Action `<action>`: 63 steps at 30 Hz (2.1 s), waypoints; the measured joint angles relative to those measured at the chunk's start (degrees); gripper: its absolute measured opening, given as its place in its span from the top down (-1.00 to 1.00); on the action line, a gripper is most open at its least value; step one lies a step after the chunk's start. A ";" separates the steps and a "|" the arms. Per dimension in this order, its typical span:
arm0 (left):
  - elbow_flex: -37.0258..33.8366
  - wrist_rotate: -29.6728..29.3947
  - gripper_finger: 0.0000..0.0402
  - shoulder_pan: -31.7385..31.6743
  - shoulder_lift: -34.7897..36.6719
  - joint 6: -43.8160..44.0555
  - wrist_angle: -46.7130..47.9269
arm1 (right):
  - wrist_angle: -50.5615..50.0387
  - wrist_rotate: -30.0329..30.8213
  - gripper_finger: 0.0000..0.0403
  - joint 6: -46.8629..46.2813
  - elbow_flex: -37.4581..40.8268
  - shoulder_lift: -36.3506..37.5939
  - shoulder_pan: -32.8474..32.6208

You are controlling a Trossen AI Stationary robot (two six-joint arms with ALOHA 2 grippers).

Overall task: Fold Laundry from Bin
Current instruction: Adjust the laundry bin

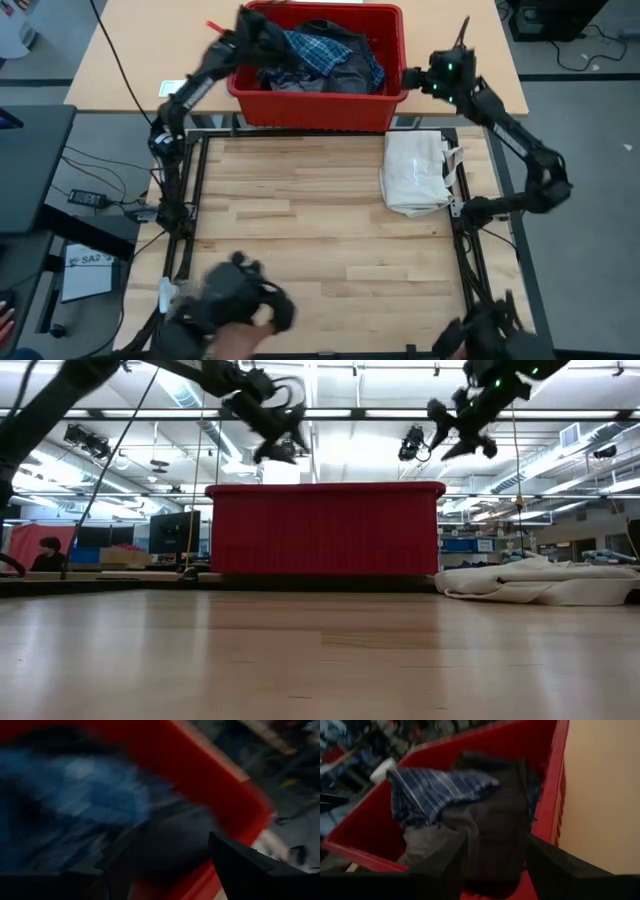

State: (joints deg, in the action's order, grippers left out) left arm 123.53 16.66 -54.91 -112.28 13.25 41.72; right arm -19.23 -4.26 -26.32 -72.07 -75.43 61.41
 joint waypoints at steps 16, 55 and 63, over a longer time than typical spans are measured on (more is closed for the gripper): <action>-0.22 9.60 -0.87 -19.52 1.07 -2.25 15.94 | -1.87 -12.48 -0.72 -0.56 -3.68 -11.55 10.83; 0.69 5.11 -0.82 -22.17 -6.59 -3.73 18.48 | -2.07 -11.71 -0.30 -2.63 -3.61 -14.50 8.06; 0.67 1.68 -0.19 -18.21 -6.70 -8.53 21.44 | -5.31 -11.64 0.15 -4.62 -3.61 -14.50 5.94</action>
State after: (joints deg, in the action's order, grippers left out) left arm 124.20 18.34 -73.12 -118.98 4.72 63.16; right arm -24.54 -15.90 -30.94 -75.68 -89.93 67.35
